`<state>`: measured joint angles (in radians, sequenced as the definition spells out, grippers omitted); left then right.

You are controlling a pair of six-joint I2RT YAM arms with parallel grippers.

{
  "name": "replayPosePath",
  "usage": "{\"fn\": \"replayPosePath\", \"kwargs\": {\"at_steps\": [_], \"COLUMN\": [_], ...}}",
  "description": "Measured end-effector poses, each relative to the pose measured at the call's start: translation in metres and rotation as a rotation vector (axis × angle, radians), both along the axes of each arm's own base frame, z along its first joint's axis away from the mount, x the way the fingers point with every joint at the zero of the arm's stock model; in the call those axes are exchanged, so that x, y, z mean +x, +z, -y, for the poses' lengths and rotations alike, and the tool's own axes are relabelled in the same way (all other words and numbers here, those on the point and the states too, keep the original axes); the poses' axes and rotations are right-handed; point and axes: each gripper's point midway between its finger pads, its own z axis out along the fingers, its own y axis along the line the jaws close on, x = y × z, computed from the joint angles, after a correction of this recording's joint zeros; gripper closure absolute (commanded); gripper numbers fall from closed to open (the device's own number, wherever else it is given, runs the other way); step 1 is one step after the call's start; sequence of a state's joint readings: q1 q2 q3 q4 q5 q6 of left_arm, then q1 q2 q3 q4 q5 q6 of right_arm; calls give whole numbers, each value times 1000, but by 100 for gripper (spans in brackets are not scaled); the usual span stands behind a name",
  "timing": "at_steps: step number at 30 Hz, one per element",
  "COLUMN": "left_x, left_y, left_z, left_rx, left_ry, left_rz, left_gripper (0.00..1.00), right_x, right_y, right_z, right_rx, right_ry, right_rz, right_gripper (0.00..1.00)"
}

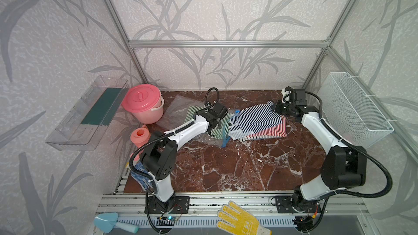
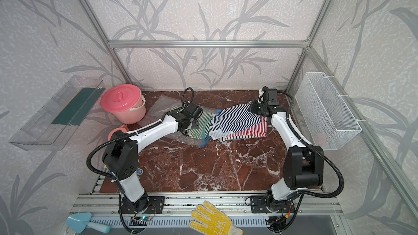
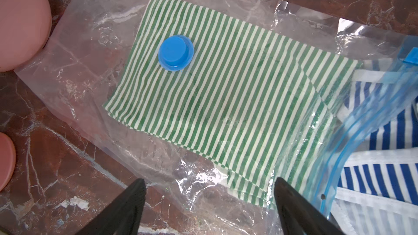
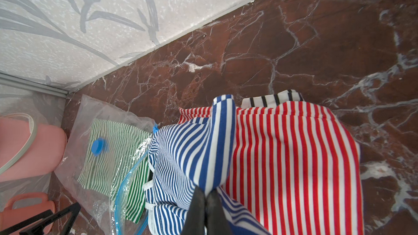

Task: Take the tank top out of the vacuum bag
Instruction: Take out the tank top from the vacuum bag.

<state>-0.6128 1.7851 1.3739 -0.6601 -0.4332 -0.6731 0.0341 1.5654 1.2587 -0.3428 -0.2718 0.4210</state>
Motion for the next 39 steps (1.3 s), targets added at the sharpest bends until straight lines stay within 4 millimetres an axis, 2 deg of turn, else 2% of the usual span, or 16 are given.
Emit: {"fn": "replayPosePath", "kwargs": {"at_steps": [20,26,33,39], "left_x": [1,3,6,10], "left_y": [3,5,7,8], "left_z": [0,1,4,7], "left_rx": [5,3,5,6], "left_ry": [2,2,-4,-15], "left_rz": [4,6,8,7], "left_gripper": [10,10,10,10], "right_x": [-7,-11,-14,-13], "right_y": [-22,-35,-67,-92], "right_z": [50,64,82,90], "right_rx": [20,14,29,24], "right_ry": [-110,-153,-221,-257], "right_rz": [-37,-56,-116,-167], "right_gripper": [100,100,100,100]}}
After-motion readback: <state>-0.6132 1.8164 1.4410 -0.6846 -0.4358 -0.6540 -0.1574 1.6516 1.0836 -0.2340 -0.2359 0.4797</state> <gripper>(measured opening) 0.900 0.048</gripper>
